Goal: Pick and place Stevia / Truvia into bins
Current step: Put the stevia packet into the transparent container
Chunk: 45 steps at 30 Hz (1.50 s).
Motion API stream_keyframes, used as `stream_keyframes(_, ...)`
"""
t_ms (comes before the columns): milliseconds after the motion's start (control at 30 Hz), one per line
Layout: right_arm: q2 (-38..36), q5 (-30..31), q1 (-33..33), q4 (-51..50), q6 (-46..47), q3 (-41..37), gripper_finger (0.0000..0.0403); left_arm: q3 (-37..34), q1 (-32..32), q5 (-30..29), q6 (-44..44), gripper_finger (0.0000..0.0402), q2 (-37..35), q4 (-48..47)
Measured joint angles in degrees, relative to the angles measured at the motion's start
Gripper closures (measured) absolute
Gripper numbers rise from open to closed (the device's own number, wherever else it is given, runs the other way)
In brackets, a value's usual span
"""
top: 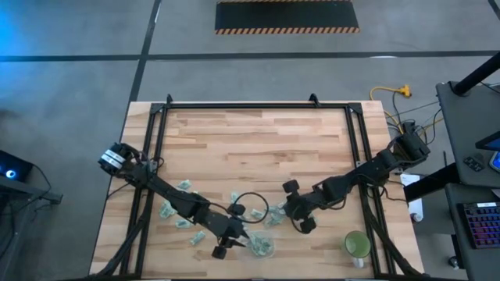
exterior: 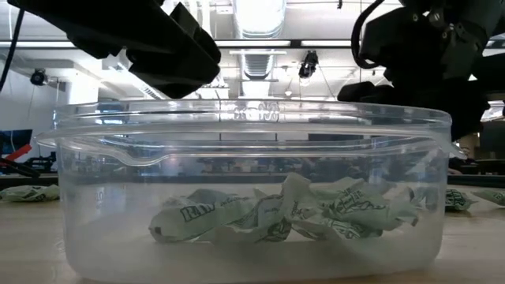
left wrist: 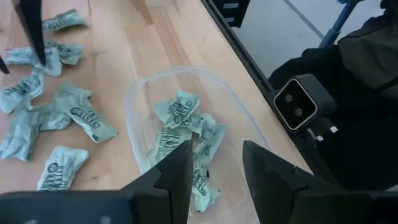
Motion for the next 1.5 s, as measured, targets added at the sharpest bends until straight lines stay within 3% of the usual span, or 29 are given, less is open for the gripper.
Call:
stream_keyframes(167,0.0,0.0,0.0,1.1,0.2,-0.1,0.0277,0.0,0.0,-0.9,0.0,0.0279,-0.2,-1.1)
stream_keyframes(433,3.7,-0.6,0.0,3.2,-0.1,-0.1,0.0268,0.0,0.0,-12.6,-5.8,0.0279,-2.7,-13.6)
stream_keyframes(600,5.2,-0.3,0.0,3.4,-0.6,-0.1,0.0272,0.0,0.0,-13.9,-7.5,0.0279,-5.0,-15.9)
stream_keyframes(833,5.2,1.3,0.0,3.5,-1.4,-0.1,0.0305,-0.3,-0.2,-18.7,-9.1,0.0279,-6.6,-19.6)
stream_keyframes(1100,4.6,3.0,0.0,3.1,-2.9,-0.1,0.0388,-0.4,-0.3,-25.0,-17.4,0.0279,-7.0,-30.7)
stream_keyframes(1300,2.4,7.8,0.0,1.8,-2.1,-0.1,0.0393,-0.4,-0.3,-30.4,-26.3,0.0279,-7.0,-40.6)
stream_keyframes(1500,-0.1,7.5,0.5,3.6,-2.0,0.0,0.0394,-1.4,-0.3,-30.5,-28.4,0.0279,-7.0,-41.3)
